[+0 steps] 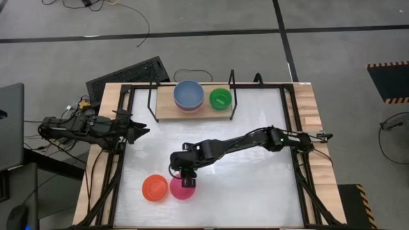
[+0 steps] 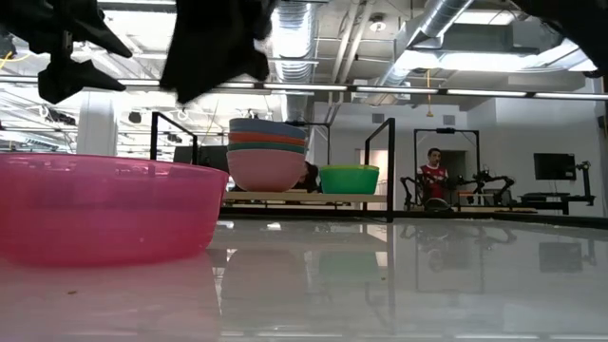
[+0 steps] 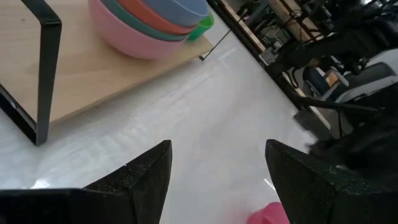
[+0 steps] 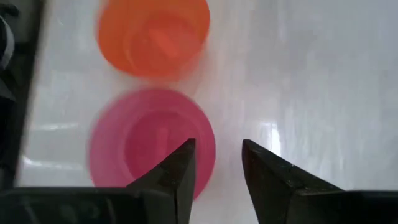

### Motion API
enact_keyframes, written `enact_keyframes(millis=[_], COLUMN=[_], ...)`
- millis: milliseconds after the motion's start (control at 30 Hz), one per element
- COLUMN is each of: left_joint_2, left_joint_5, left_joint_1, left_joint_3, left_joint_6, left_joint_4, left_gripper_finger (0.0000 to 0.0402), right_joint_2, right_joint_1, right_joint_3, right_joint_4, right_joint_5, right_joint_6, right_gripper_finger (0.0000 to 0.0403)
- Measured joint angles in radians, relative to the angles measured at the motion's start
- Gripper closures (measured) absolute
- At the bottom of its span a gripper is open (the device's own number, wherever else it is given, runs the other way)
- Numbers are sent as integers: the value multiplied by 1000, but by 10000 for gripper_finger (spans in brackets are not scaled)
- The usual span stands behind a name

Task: Place and stack bowls onto a shelf
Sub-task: Stack the pink bowl on top of the green bowl on the shelf

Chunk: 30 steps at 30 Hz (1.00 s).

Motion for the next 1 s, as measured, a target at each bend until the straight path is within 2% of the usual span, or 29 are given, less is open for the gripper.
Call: enact_keyframes(millis=[333, 667, 733, 800, 1000], left_joint_2=[0, 0, 0, 0, 0], left_joint_5=[-21, -21, -21, -22, -33], left_joint_1=[0, 0, 0, 0, 0], left_joint_3=[0, 0, 0, 0, 0], left_joint_6=[2, -2, -2, -3, -7], left_joint_4=[0, -1, -1, -1, -1], left_gripper_finger=[157, 157, 157, 157, 157], right_joint_2=[74, 151, 150, 150, 131], right_joint_1=[10, 14, 15, 15, 7], right_joint_3=[-3, -3, -1, -1, 1], right_joint_4=[-3, 11, 19, 12, -29], right_joint_5=[-27, 4, 16, 39, 50], right_joint_6=[6, 46, 47, 49, 46], right_gripper_finger=[152, 154, 174, 210, 375])
